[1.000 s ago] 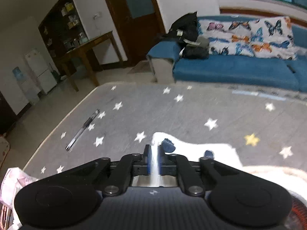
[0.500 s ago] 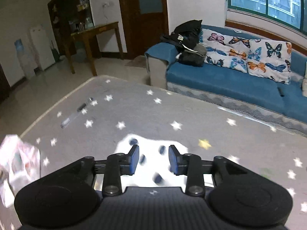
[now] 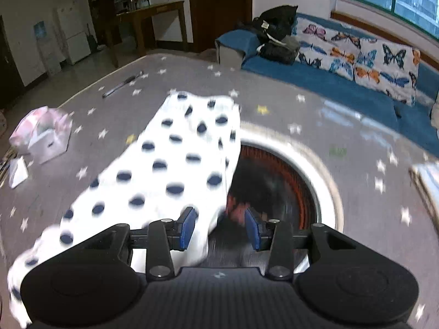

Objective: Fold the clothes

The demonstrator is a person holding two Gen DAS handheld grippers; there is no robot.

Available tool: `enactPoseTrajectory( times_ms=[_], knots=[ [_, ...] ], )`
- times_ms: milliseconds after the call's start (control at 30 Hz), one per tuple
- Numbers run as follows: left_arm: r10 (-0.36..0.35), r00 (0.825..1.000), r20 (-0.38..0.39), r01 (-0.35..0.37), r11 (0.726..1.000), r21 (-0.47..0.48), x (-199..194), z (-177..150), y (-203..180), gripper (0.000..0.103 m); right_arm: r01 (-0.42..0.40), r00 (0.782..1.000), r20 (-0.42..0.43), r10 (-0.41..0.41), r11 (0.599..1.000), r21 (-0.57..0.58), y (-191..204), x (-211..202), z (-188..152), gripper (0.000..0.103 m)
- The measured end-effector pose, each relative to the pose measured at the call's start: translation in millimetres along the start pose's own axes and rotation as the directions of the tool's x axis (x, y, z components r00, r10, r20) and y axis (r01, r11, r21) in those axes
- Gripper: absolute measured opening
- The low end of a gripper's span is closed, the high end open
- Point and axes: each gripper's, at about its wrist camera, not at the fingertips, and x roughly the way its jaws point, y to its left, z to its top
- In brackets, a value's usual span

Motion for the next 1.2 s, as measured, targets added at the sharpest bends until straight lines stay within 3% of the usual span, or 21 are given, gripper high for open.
enactPoseTrajectory(
  times_ms=[100, 233, 433, 600, 733, 933, 1000, 1133, 1200],
  knots=[
    [0.004, 1.000, -0.004, -0.004, 0.999, 0.035, 23.7, 11.4, -1.6, 0.035, -0.032, 0.999, 0.016, 0.032, 0.999, 0.001, 0.0, -10.3, -19.6, 0.040],
    [0.034, 0.998, -0.049, -0.034, 0.999, -0.009, 64.7, 20.3, 10.9, 0.034, -0.072, 0.996, 0.043, 0.073, 0.997, -0.006, 3.6, -21.3, -37.6, 0.040],
    [0.136, 0.975, -0.174, -0.152, 0.985, -0.086, 100.5, 11.5, 39.7, 0.031, -0.108, 0.991, 0.080, 0.112, 0.993, -0.047, 15.6, -21.1, -51.6, 0.040],
    [0.159, 0.968, -0.196, -0.183, 0.977, -0.112, 98.0, -1.7, 52.4, 0.031, -0.121, 0.989, 0.078, 0.126, 0.990, -0.075, 23.1, -5.2, -55.1, 0.040],
    [0.167, 0.969, -0.181, -0.187, 0.977, -0.100, 94.0, -4.0, 48.8, 0.031, -0.112, 0.991, 0.077, 0.111, 0.994, 0.006, 11.9, 13.9, -53.7, 0.039],
    [0.165, 0.968, -0.192, -0.183, 0.980, -0.079, 100.8, -4.0, 45.2, 0.031, -0.175, 0.981, 0.109, 0.162, 0.977, 0.124, -9.4, 33.1, -56.2, 0.038],
    [0.164, 0.968, -0.192, -0.183, 0.980, -0.082, 100.2, -4.3, 46.4, 0.031, -0.190, 0.978, 0.115, 0.175, 0.973, 0.133, -10.3, 36.6, -57.2, 0.033],
    [0.170, 0.967, -0.190, -0.186, 0.980, -0.070, 99.7, -4.2, 44.9, 0.032, -0.191, 0.976, 0.127, 0.174, 0.972, 0.138, -7.7, 37.8, -57.1, 0.005],
    [0.171, 0.968, -0.186, -0.186, 0.981, -0.063, 97.6, -2.2, 43.8, 0.033, -0.144, 0.983, 0.131, 0.129, 0.983, 0.117, -2.4, 33.0, -55.8, 0.004]
  ],
)
